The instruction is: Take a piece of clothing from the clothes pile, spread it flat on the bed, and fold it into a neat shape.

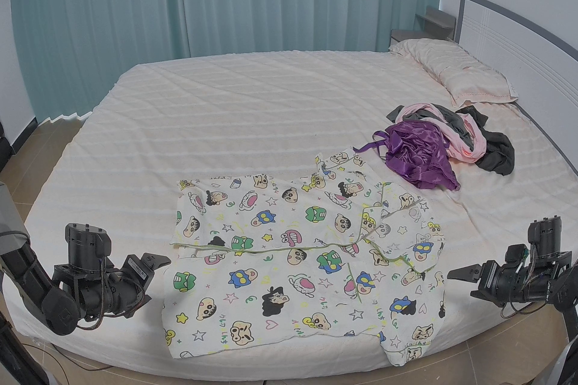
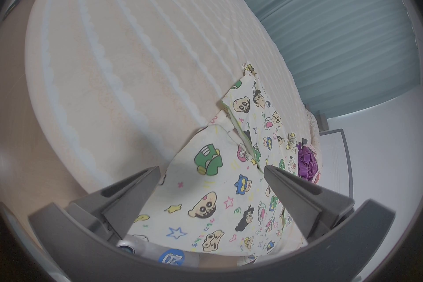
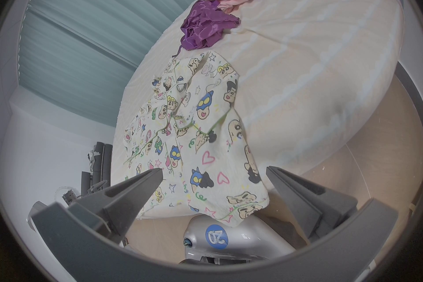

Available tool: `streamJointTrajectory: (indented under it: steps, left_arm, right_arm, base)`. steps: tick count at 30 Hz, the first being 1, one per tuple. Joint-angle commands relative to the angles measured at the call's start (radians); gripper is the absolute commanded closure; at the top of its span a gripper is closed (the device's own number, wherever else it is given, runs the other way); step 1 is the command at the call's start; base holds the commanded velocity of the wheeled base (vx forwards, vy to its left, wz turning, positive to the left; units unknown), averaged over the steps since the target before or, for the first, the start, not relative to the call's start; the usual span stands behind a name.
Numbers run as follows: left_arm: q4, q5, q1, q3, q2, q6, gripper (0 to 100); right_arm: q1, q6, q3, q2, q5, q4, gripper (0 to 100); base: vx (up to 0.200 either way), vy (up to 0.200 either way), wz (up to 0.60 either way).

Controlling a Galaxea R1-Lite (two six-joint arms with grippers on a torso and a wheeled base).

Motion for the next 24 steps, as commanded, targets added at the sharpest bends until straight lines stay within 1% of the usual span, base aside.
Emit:
streamJointTrajectory:
  steps: [1, 7, 9, 13, 16, 17, 19, 22, 24]
  left_arm:
    - [-0.001, 0.001, 0.001, 0.000, 0.011, -0.004, 0]
    - [-0.001, -0.004, -0.002, -0.006, 0.017, -0.007, 0]
    - [-0.002, -0.004, -0.005, -0.040, 0.017, -0.011, 0]
    - [0.004, 0.005, -0.014, -0.163, 0.071, -0.083, 0]
    - [0.005, 0.017, -0.017, -0.216, 0.147, -0.088, 0]
    - [0.005, 0.017, -0.017, -0.216, 0.147, -0.088, 0]
    - [0.005, 0.047, -0.017, -0.268, 0.222, -0.088, 0]
    - [0.005, 0.071, -0.017, -0.308, 0.276, -0.088, 0]
    - [0.005, 0.073, -0.017, -0.311, 0.279, -0.088, 0]
  right_arm:
    - [0.000, 0.000, 0.005, -0.009, 0.002, 0.000, 0]
    - [0.006, 0.000, 0.011, -0.015, 0.002, -0.002, 0]
    - [0.006, 0.000, 0.011, -0.021, 0.002, -0.002, 0]
    - [0.015, 0.000, 0.012, -0.023, 0.002, 0.000, 0]
    - [0.018, 0.000, 0.012, -0.021, 0.002, 0.000, 0]
    - [0.018, 0.000, 0.012, -0.021, 0.002, 0.000, 0]
    - [0.018, 0.000, 0.012, -0.021, 0.002, 0.000, 0]
    - [0.019, 0.000, 0.014, -0.019, 0.002, 0.000, 0]
    - [0.019, 0.000, 0.012, -0.019, 0.002, 0.000, 0]
  base:
    - [0.000, 0.000, 0.00]
    - [0.000, 0.000, 0.00]
    - [0.000, 0.000, 0.00]
    - [0.000, 0.000, 0.00]
    - [0.000, 0.000, 0.00]
    - [0.000, 0.000, 0.00]
    - [0.000, 0.000, 0.00]
    - [0.000, 0.000, 0.00]
    - [0.000, 0.000, 0.00]
